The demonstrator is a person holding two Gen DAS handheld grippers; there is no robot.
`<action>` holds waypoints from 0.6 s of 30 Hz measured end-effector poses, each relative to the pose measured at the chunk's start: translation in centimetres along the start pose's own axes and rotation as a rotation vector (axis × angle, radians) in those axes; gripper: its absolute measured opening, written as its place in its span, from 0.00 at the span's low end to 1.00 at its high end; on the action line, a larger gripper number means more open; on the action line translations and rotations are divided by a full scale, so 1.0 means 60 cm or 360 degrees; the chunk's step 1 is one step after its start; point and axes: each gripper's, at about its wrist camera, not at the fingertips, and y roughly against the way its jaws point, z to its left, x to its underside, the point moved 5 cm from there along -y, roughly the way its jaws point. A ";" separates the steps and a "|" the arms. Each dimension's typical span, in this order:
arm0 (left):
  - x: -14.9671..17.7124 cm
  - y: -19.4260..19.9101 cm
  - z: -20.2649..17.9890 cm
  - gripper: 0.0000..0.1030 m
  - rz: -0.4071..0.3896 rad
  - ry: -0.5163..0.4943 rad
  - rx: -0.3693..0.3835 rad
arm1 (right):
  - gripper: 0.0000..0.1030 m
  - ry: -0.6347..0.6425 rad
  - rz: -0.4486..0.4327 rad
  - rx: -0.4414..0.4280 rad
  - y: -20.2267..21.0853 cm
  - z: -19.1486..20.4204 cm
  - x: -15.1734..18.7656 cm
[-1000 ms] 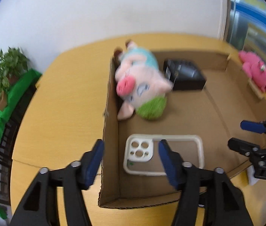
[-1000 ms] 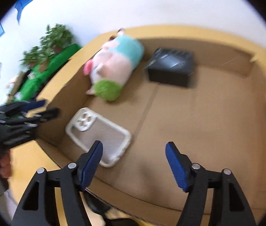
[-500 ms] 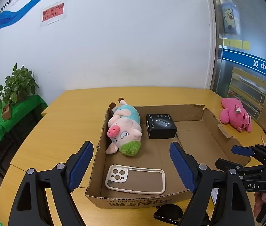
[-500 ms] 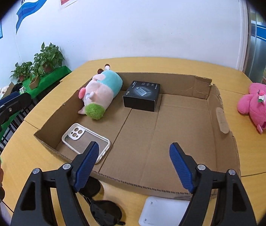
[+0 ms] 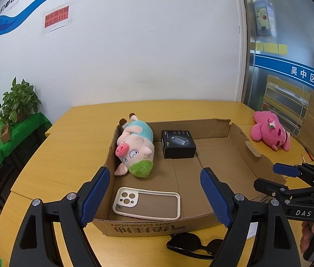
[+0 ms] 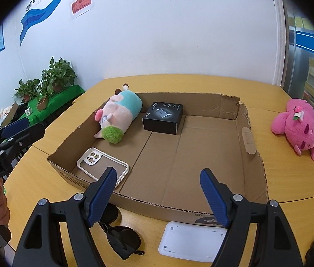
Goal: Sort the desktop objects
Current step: 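Lower the phone case onto the box floor and open both grippers, then move both tools toward the white plastic slab on the table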
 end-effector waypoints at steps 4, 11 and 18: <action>0.008 -0.003 -0.008 0.84 0.0027 0.0019 -0.0001 | 0.75 -0.0002 0.0011 -0.0007 0.002 0.001 0.007; 0.020 -0.019 -0.030 0.84 0.0069 0.0018 0.0015 | 0.75 -0.0009 0.0008 -0.0009 0.010 -0.012 0.012; 0.022 -0.033 -0.041 0.84 0.0083 0.0009 0.0023 | 0.75 -0.0117 0.0028 -0.0027 0.006 -0.051 0.021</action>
